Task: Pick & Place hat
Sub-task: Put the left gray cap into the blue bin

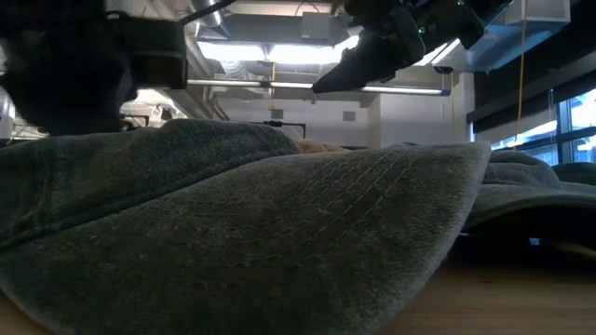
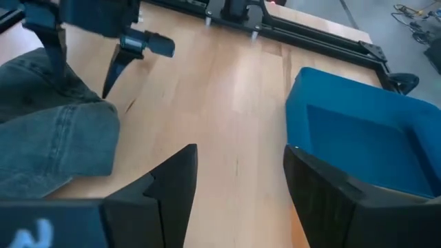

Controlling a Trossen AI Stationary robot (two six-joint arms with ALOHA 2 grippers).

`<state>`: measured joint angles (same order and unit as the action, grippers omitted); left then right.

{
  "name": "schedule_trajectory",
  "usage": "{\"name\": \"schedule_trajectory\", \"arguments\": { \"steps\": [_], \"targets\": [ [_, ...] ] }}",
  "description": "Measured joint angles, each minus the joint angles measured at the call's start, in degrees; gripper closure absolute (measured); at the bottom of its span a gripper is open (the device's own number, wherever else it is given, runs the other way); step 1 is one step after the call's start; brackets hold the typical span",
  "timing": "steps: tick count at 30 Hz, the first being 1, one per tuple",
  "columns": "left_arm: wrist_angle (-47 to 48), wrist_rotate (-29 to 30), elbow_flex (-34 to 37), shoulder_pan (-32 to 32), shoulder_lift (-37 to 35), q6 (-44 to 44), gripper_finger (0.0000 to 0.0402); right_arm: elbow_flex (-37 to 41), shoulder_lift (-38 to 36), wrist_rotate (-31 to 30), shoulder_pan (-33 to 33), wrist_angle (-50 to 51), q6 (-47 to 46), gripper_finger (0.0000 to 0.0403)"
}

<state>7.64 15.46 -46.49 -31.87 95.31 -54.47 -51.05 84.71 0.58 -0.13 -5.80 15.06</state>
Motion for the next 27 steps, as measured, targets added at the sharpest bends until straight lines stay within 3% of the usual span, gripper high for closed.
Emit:
{"name": "schedule_trajectory", "arguments": {
  "steps": [8,16,20,27],
  "targets": [
    [0.61,2.38,-0.4,-1.21,5.44,-3.51,0.0192,0.0,0.0,0.02,0.82,-0.01,-1.28,0.0187],
    [4.57,3.84,-0.62,-0.99,5.83,-6.96,0.0199,0.0,0.0,0.02,0.88,0.23,-1.26,0.0187],
    [4.33,3.24,-0.38,-0.67,5.69,-2.05,0.0238,0.0,0.0,0.02,0.88,0.28,-1.24,0.0187],
    [6.88,2.46,-2.61,0.66,5.55,7.64,0.0353,0.0,0.0,0.0,0.82,0.28,-1.1,0.0187]
  ]
}}
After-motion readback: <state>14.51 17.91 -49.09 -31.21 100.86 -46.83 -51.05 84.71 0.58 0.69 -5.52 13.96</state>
